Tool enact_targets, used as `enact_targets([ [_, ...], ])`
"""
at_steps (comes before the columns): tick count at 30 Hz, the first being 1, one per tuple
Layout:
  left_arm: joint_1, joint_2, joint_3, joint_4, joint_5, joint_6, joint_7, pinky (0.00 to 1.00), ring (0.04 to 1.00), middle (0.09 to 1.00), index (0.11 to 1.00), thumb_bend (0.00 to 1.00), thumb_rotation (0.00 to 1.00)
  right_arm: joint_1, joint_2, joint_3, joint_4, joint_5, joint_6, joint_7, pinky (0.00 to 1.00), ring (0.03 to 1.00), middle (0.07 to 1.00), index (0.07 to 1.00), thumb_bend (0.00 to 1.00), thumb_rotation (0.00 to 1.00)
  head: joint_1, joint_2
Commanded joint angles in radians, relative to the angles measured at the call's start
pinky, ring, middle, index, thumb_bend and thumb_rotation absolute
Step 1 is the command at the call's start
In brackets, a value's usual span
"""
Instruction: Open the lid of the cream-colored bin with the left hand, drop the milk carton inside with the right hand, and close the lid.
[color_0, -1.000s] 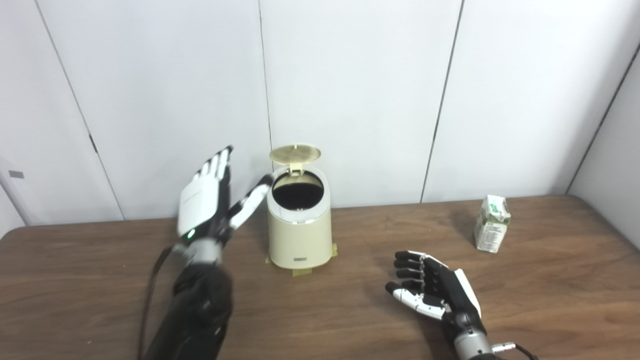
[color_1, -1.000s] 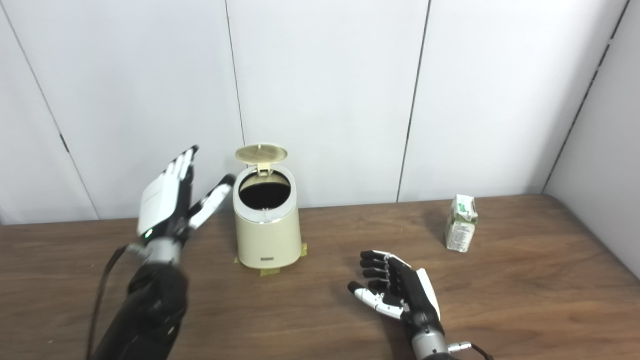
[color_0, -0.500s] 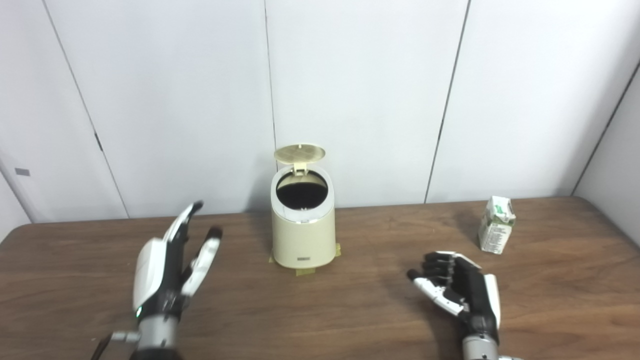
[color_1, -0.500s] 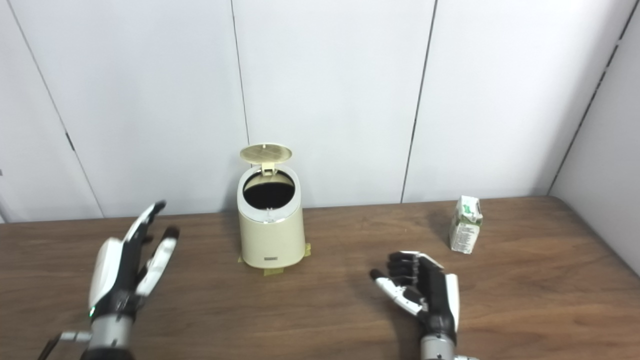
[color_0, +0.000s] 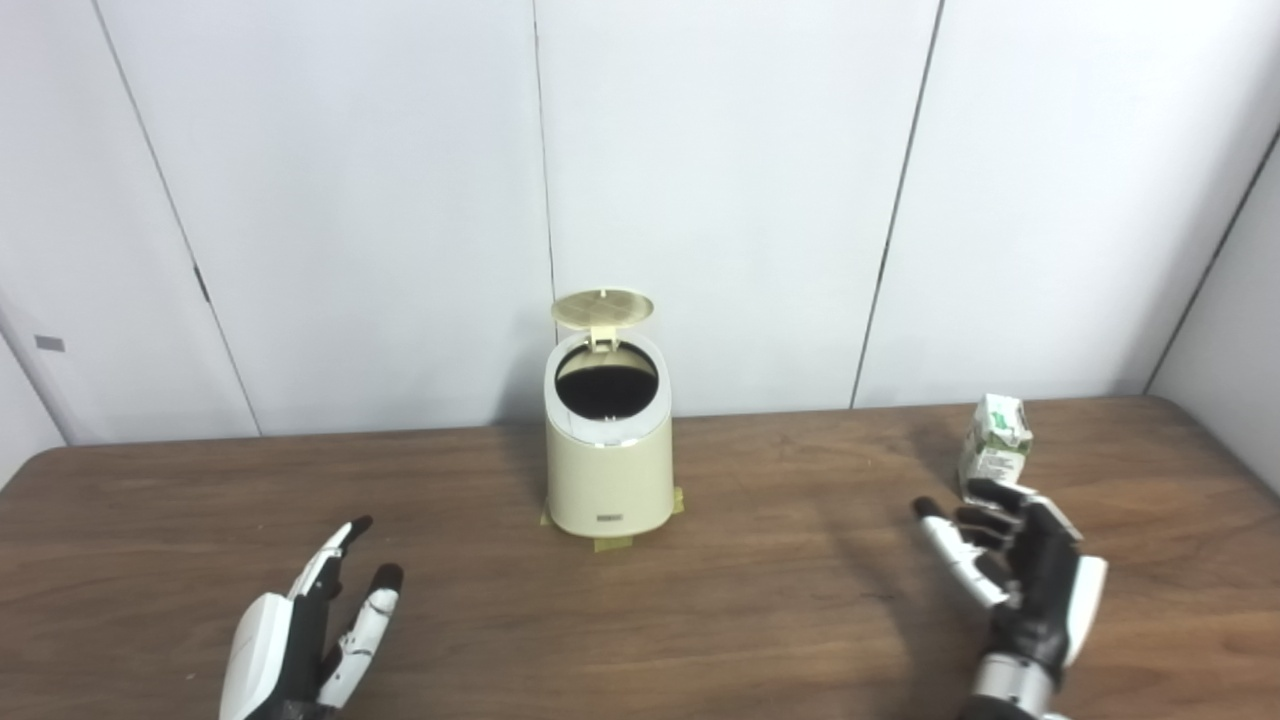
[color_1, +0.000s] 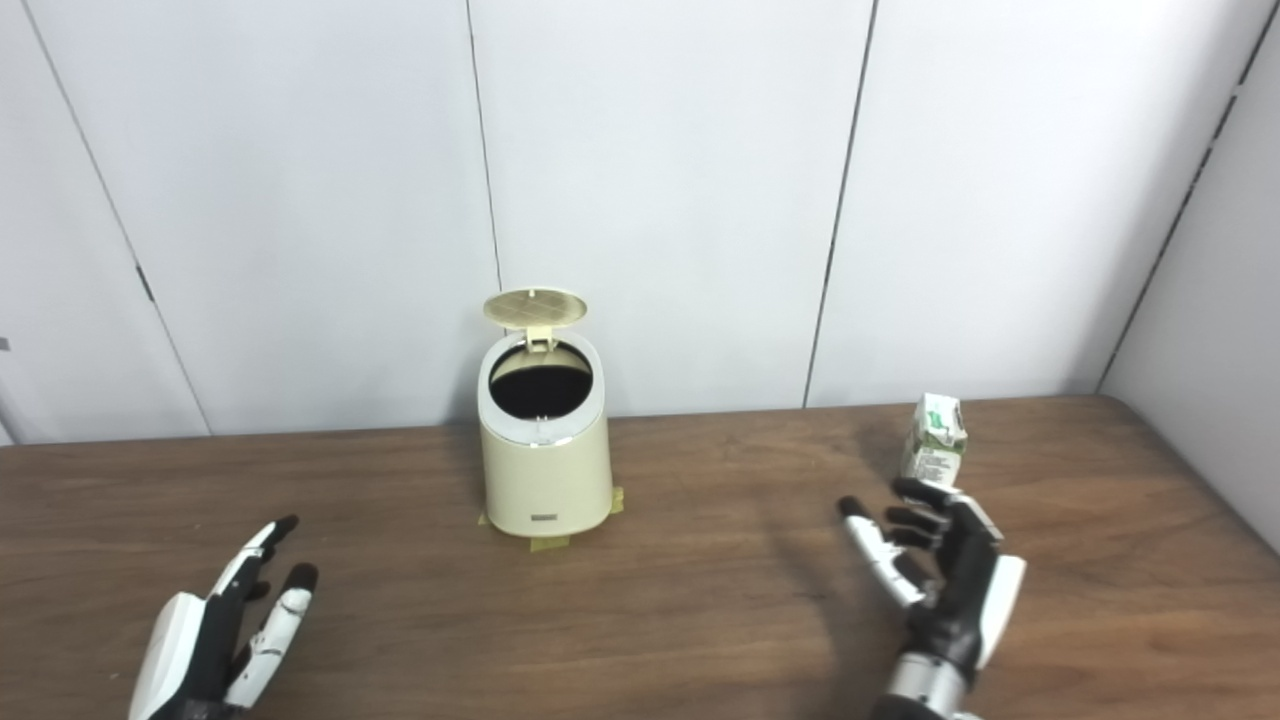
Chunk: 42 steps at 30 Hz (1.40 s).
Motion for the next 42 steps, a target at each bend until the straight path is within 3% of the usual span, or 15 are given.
enact_targets([
  [1,-0.015,-0.001,0.009,-0.018,-0.007,-0.035,0.011,0.82,0.909,0.924,0.904,0.49,1.0,-0.036,-0.015,-0.023,-0.038,0.009,-0.039,-0.013,0.45,0.515,0.627,0.49,0.5,0.12,-0.006,0.004],
  [3,-0.013,-0.001,0.012,-0.017,-0.007,-0.041,0.01,0.83,0.911,0.926,0.905,0.49,1.0,-0.038,-0.022,-0.043,-0.043,0.017,-0.032,-0.024,0.46,0.525,0.631,0.49,0.51,0.13,-0.008,0.005],
  [6,-0.009,-0.003,0.018,-0.019,-0.009,-0.034,0.006,0.83,0.913,0.927,0.906,0.49,1.0,-0.039,-0.021,-0.061,-0.072,0.016,-0.001,-0.031,0.52,0.622,0.719,0.492,0.51,0.13,-0.013,0.008],
  [8,-0.007,-0.004,0.022,-0.021,-0.005,-0.026,0.005,0.83,0.914,0.928,0.909,0.5,1.0,-0.039,-0.017,-0.065,-0.098,0.017,0.021,-0.031,0.55,0.661,0.747,0.708,0.65,0.08,-0.016,0.007],
  [12,-0.008,-0.003,0.027,-0.014,-0.013,-0.038,0.001,0.83,0.917,0.93,0.911,0.49,1.0,-0.043,-0.022,-0.068,-0.129,0.016,0.037,-0.03,0.59,0.7,0.802,0.848,0.67,0.09,-0.02,0.008],
  [16,-0.01,0.001,0.029,-0.011,-0.014,-0.04,-0.002,0.84,0.921,0.932,0.909,0.49,1.0,-0.055,-0.055,-0.075,-0.139,0.046,0.01,-0.006,0.77,0.869,0.954,0.979,0.61,0.09,-0.027,0.01],
  [20,-0.012,0.002,0.034,-0.001,-0.003,-0.054,0.012,0.83,0.913,0.927,0.905,0.46,1.0,-0.079,-0.102,-0.088,-0.151,0.063,0.081,0.023,0.88,0.931,0.964,0.958,0.63,0.09,-0.032,0.012],
  [23,-0.01,0.005,0.041,0.002,-0.01,-0.061,0.012,0.83,0.912,0.925,0.901,0.47,1.0,-0.091,-0.182,-0.082,-0.17,0.11,0.256,0.125,0.86,0.899,0.934,0.938,0.72,0.2,-0.033,0.014],
  [25,-0.008,0.007,0.044,0.0,-0.01,-0.058,0.005,0.84,0.918,0.929,0.904,0.45,1.0,-0.092,-0.236,-0.07,-0.179,0.136,0.347,0.197,0.94,0.967,0.984,0.988,0.77,0.33,-0.034,0.014],
  [26,-0.008,0.009,0.042,-0.003,-0.002,-0.052,0.003,0.84,0.918,0.93,0.904,0.44,0.99,-0.095,-0.274,-0.064,-0.169,0.153,0.374,0.238,0.95,0.979,0.991,0.994,0.78,0.35,-0.033,0.017],
  [29,-0.006,0.014,0.041,-0.007,0.009,-0.047,0.001,0.83,0.912,0.924,0.902,0.44,1.0,-0.104,-0.339,-0.053,-0.138,0.173,0.404,0.303,0.98,0.998,1.0,1.0,0.82,0.35,-0.032,0.021],
  [32,-0.002,0.015,0.046,-0.014,0.0,-0.046,-0.006,0.83,0.916,0.928,0.9,0.44,0.97,-0.125,-0.401,-0.038,-0.078,0.173,0.397,0.358,0.93,0.973,0.989,0.994,0.89,0.34,-0.034,0.024],
  [35,0.001,0.015,0.05,-0.023,-0.004,-0.039,-0.015,0.84,0.922,0.933,0.903,0.43,0.95,-0.14,-0.446,-0.019,-0.039,0.172,0.394,0.399,0.89,0.941,0.971,0.971,0.87,0.36,-0.038,0.027],
  [42,0.002,0.02,0.056,-0.028,-0.008,-0.039,-0.025,0.84,0.922,0.937,0.911,0.45,0.94,-0.183,-0.525,-0.024,0.078,0.233,0.403,0.511,0.92,0.931,0.923,0.918,0.93,0.34,-0.041,0.034],
])
